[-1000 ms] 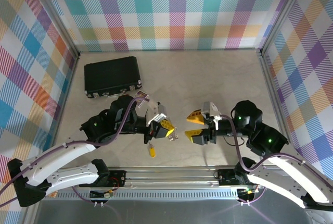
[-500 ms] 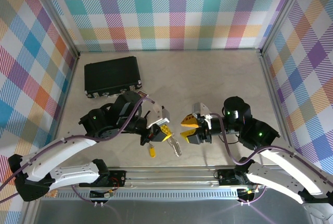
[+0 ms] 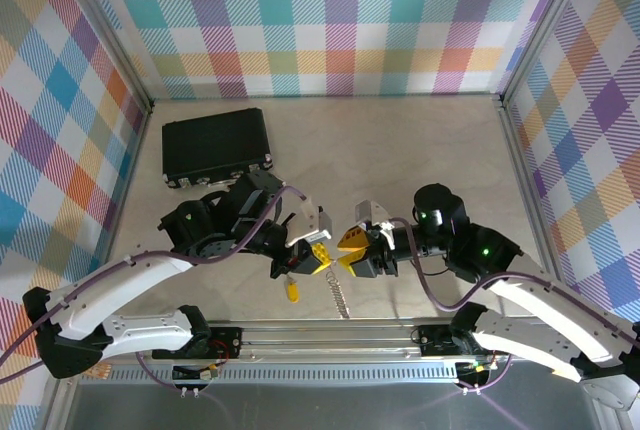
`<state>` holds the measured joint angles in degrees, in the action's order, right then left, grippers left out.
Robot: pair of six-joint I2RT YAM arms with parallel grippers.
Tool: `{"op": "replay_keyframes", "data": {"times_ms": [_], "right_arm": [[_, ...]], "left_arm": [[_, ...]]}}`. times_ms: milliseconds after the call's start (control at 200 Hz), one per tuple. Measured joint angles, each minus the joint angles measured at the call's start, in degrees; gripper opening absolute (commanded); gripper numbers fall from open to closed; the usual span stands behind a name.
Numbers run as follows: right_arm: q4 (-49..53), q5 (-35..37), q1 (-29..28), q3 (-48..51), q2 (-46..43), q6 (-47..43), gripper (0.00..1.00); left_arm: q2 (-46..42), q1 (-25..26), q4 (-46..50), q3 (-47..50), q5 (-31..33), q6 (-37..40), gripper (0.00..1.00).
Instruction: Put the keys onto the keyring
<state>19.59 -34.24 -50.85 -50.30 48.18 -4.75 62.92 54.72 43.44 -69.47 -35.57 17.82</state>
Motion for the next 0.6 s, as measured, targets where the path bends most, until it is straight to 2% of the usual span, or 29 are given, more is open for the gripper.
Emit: {"op": "replay_keyframes", "data": {"times_ms": [340, 600], "right_arm": [[-1.18, -1.86, -1.14, 1.18, 2.08, 0.68, 0.28], [-1.55, -3.30, -1.86, 1.25, 2.49, 0.87, 0.14]], "left_arm": [[0.46, 0.37, 0.00, -0.11, -0.39, 0.07, 0.00], [0.46, 0.39, 0.02, -0.13, -0.76, 0.07, 0.00]]}}
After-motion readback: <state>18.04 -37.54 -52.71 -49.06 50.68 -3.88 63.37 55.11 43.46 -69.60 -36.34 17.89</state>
